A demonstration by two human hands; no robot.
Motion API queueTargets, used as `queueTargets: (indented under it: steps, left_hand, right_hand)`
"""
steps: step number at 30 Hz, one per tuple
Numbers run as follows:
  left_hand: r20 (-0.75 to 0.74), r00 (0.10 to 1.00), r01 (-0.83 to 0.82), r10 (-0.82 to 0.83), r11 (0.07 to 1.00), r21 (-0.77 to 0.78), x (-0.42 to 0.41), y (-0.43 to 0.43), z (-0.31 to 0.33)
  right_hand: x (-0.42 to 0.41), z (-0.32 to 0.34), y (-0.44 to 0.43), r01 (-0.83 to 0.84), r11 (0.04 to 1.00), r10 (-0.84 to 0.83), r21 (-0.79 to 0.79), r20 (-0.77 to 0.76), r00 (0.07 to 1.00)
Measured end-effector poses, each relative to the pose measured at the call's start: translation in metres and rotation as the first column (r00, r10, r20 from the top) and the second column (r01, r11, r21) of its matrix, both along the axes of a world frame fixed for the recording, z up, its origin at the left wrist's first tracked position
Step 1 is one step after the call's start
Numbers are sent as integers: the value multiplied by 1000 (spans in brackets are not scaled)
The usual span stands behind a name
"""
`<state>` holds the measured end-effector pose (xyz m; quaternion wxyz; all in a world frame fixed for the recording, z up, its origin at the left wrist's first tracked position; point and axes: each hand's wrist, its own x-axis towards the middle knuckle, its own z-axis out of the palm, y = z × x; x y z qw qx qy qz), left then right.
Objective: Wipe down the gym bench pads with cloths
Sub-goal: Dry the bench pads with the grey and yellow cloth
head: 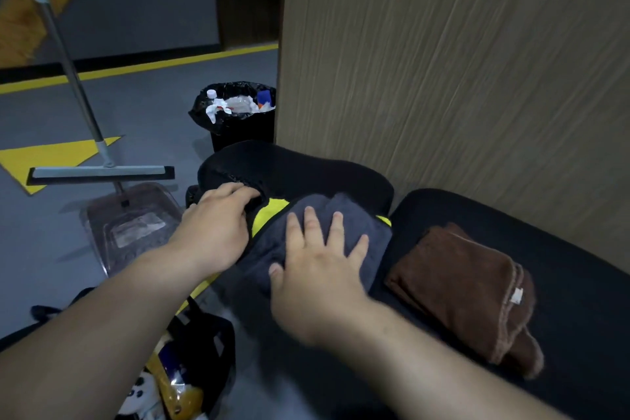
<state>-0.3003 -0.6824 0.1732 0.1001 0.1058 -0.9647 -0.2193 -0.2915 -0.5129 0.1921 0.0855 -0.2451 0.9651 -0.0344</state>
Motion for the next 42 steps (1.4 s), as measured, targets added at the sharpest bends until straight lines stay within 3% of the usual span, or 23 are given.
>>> queueTargets:
  steps: [9,16,21,27,34,38,42]
  left_hand:
    - [-37,999,8,-8,1000,12,0,-11,-6]
    - [84,996,20,-28,995,93,11,-18,-4]
    - [169,984,28,-47,994,108,12,-16,-2]
    - [219,976,-10,-8,997,82,8,-23,-9]
    - [291,956,-7,-44,985,171,8,-42,-16]
    - [301,953,-36,-32,975,218,12,-49,-18]
    - [230,973,-72,-14,930,361,9,-49,-18]
  right_hand:
    - [-47,4,10,37,993,-37,-110,0,999]
    - [-151,17,17,195,978,-194,-78,29,981]
    - [-173,17,10,227,972,-225,-63,25,974]
    - [-133,11,10,94,995,-96,-27,-59,994]
    - [-58,7,-11,-106,994,110,39,-91,990]
    - [-54,3,-31,-127,990,134,64,-115,984]
    - [-73,2,-60,-129,991,132,34,-114,985]
